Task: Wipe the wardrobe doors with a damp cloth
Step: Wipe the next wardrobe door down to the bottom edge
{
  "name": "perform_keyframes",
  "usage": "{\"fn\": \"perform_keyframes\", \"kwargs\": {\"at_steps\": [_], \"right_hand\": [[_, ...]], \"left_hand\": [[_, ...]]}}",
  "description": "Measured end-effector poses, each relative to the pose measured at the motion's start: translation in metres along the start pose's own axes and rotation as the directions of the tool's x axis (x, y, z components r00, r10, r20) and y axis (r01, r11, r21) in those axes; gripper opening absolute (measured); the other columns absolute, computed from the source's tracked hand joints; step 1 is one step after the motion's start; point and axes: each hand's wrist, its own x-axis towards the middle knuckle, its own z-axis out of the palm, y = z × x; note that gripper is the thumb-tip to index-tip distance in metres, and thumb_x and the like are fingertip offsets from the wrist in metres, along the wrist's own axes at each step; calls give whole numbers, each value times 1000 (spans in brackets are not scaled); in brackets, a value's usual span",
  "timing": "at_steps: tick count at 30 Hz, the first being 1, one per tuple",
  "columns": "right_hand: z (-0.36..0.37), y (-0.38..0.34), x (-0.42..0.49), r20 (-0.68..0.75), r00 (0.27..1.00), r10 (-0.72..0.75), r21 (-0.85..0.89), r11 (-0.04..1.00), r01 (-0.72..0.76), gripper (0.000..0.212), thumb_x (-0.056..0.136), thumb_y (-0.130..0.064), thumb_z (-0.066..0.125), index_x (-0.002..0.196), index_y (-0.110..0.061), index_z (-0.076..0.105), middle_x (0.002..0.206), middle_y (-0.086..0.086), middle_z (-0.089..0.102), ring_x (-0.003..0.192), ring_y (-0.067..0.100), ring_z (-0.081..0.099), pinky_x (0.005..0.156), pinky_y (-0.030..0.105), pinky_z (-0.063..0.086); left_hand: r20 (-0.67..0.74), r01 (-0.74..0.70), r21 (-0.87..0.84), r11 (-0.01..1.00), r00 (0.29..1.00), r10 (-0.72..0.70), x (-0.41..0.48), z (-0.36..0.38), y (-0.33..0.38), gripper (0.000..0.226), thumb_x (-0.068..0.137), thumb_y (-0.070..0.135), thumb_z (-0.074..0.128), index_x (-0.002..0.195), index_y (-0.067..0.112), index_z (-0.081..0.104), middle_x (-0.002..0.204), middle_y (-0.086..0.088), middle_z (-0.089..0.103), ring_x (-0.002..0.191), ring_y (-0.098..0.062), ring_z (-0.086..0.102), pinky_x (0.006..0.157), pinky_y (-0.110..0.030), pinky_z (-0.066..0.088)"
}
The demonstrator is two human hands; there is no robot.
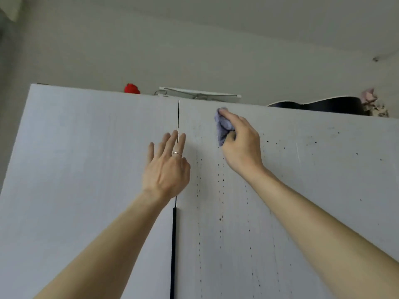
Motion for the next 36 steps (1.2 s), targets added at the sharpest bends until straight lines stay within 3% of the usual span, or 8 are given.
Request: {"fn": "perform_keyframes", "kwargs": {"at_steps": [6, 11, 14, 18, 25, 29, 32, 36], "right_hand": [[14, 15, 57, -64, 960, -272, -157, 953, 260, 59, 89, -4, 37, 143, -22, 54, 145, -2, 52, 126, 24, 47, 102, 22, 34], [27, 35, 90, -61, 946, -318, -194, 934, 301, 54, 94, 1, 49, 145, -18, 52, 149, 2, 49, 131, 27, 45, 107, 26, 34], [47, 46, 105, 33, 945, -326, -254, 911, 324, 51, 97, -6, 45, 147, -15, 49, 153, 6, 44, 139, 28, 40, 115, 34, 33], [81, 59, 97, 259, 939, -226, -395, 862, 316, 63, 95, -31, 21, 158, -22, 24, 167, 1, 15, 154, 18, 8, 125, 38, 6], [88, 69, 78, 394, 846, -360, -446, 730, 518, 62, 99, -48, 7, 158, -34, 16, 167, -8, 9, 154, 11, 3, 124, 40, -1], [68, 81, 100, 206, 970, -127, -525, 823, 219, 55, 107, -37, 16, 160, -28, 4, 168, -5, -4, 153, 11, -9, 123, 42, -9], [87, 67, 94, 65, 998, -10, -503, 863, 41, 54, 107, -34, 22, 160, -29, 8, 168, -4, -4, 153, 11, -10, 122, 45, -13], [106, 55, 65, 278, 923, -265, -456, 810, 369, 56, 103, -39, 18, 158, -34, 15, 168, -5, 6, 154, 11, -1, 122, 46, -10]], "left_hand": [[-2, 8, 151, 988, 1000, -8, 25, 38, -11, 62, 101, 36, 6, 159, 23, -13, 165, 10, -20, 150, -10, -21, 120, -41, -20], [-197, -9, 159, 987, 980, 41, 24, 64, -17, 58, 102, 35, 26, 156, 14, 34, 162, 2, 29, 149, -16, 27, 119, -43, 7], [-261, -32, 175, 984, 962, 78, 26, 72, -23, 57, 103, 36, 27, 155, 15, 35, 162, 3, 31, 149, -12, 22, 119, -44, 10], [-306, -26, 213, 977, 948, 92, 30, 79, -27, 57, 103, 36, 26, 156, 16, 33, 162, 3, 29, 150, -13, 22, 118, -46, 15], [-283, -26, 216, 976, 955, 88, 28, 83, -30, 58, 105, 38, 21, 159, 18, 23, 166, 5, 19, 153, -14, 17, 120, -46, 11], [-293, -28, 233, 972, 951, 98, 27, 85, -31, 58, 105, 37, 20, 159, 18, 23, 166, 5, 20, 152, -15, 19, 120, -46, 10], [-309, -24, 231, 973, 946, 97, 29, 84, -32, 57, 105, 37, 22, 159, 18, 26, 165, 4, 22, 152, -15, 20, 121, -45, 9], [-313, -23, 241, 970, 944, 100, 29, 83, -31, 58, 104, 36, 24, 158, 17, 27, 165, 3, 24, 151, -15, 22, 121, -45, 10]]}}
